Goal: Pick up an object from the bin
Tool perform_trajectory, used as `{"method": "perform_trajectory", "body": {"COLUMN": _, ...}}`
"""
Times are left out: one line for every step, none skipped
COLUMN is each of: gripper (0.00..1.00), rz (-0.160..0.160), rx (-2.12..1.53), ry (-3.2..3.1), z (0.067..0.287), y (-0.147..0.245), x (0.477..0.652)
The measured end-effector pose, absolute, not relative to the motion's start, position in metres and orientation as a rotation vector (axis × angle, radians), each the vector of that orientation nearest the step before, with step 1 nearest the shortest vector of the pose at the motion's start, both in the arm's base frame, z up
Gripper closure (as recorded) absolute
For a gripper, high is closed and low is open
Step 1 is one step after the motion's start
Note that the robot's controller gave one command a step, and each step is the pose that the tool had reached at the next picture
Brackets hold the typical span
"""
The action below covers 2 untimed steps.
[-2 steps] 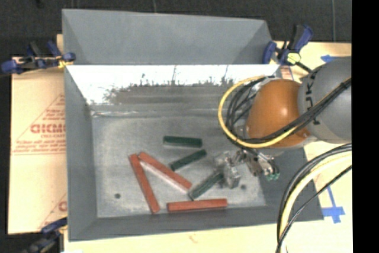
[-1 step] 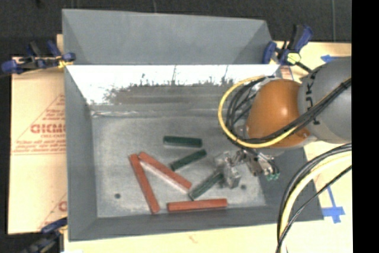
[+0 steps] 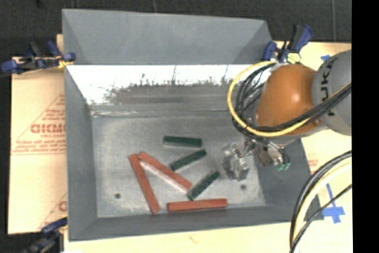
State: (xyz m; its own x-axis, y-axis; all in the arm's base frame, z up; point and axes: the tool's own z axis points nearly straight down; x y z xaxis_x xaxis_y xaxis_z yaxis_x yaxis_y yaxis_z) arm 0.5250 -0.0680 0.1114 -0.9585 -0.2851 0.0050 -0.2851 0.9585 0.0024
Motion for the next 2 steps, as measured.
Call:
{"method": "perform_trajectory", "body": {"gripper": 0.00, "rz": 0.001, "rx": 0.348, "ry": -3.127, "z": 0.1176, "y": -0.0888, "x": 0.5719}}
{"method": "perform_trajectory", "body": {"gripper": 0.00, "rz": 0.001, "rx": 0.349, "ry": -3.127, "z": 0.1177, "y": -0.0888, "x": 0.5720}}
